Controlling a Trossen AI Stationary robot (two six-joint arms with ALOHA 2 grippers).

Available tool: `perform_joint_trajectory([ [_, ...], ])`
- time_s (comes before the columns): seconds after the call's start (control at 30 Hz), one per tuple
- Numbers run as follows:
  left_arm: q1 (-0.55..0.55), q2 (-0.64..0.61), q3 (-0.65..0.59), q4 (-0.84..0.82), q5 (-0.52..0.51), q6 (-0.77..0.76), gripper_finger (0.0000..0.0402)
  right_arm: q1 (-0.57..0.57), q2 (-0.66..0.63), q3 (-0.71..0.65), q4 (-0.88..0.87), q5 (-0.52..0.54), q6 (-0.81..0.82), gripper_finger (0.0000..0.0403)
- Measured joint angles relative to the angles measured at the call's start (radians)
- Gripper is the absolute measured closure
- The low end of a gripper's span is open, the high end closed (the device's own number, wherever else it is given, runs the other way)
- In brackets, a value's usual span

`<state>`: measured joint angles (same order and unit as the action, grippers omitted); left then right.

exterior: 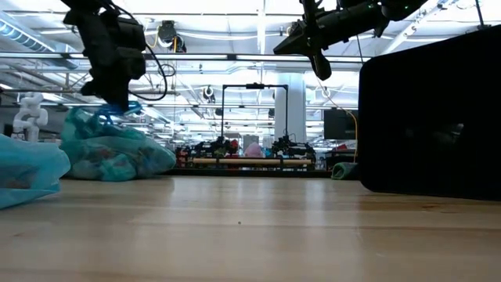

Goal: Place trash/remove bag and relplace

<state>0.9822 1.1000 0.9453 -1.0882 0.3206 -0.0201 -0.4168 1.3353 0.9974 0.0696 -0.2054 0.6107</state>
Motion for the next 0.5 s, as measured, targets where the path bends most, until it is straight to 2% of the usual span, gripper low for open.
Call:
perform_joint_trajectory([
  [0.13,0.0,-0.004,0.001,-0.027,0.049,-0.001,0.0249,0.0,0.0,0.0,0.0,-0.003,-0.002,0.0396],
  [0.3,0.0,-0.011,0.045,-0.077,0.052,-0.002,0.0173,0.0,0.0,0.0,0.0,-0.006,-0.001,0.0365],
  [0.4,0.0,-0.011,0.091,-0.111,0.047,-0.001,0.0143,0.0,0.0,0.0,0.001,-0.006,0.0,0.0344],
  [0.5,0.001,-0.011,0.137,-0.144,0.035,-0.001,0.013,0.0,0.0,0.0,0.0,-0.006,-0.001,0.0328],
])
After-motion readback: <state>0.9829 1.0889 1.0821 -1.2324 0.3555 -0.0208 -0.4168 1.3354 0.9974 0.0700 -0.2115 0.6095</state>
